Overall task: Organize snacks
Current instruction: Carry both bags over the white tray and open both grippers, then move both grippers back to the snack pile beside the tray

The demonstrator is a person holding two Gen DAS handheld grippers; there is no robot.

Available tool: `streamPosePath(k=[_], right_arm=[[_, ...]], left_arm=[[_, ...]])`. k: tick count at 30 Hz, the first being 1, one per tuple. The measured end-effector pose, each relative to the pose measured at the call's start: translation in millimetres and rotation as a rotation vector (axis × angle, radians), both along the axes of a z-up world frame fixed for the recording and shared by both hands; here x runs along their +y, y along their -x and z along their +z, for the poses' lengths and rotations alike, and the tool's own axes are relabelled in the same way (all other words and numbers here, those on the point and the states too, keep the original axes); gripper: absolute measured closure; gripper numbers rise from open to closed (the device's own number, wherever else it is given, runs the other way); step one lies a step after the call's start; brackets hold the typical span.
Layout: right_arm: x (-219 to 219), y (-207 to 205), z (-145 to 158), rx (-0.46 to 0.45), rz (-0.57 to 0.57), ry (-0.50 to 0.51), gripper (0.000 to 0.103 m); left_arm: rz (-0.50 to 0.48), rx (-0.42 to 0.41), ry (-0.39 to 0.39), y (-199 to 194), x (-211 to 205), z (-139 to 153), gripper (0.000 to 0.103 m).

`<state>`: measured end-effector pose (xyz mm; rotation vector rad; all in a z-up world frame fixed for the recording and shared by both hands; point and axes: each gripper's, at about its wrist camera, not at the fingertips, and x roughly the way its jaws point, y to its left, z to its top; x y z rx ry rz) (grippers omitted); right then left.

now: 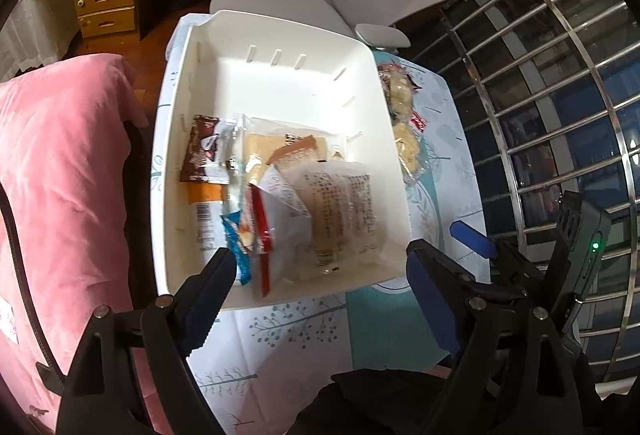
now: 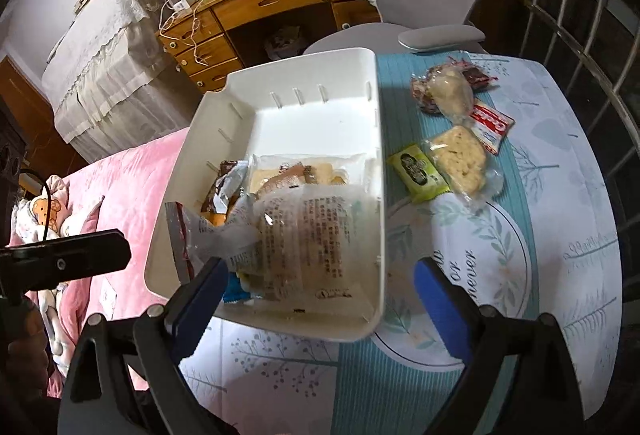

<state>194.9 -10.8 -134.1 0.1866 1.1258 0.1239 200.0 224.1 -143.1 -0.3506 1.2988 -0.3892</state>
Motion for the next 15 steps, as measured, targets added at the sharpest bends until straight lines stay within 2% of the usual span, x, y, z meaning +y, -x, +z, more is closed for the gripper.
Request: streamPosePath(k=[9, 15], right_arm=[[-29.3, 22.1, -5.6, 0.028, -0.052, 0.001, 0.008], [-62.0, 35.4, -16.2, 0.056, -0.103, -0.023, 0.008]], left_arm=[[-0.030, -0.018, 0.027, 11.2, -34.1, -1.1, 0.017], [-0.056, 0.008, 0.011, 16.6, -67.5, -5.6, 0.017]])
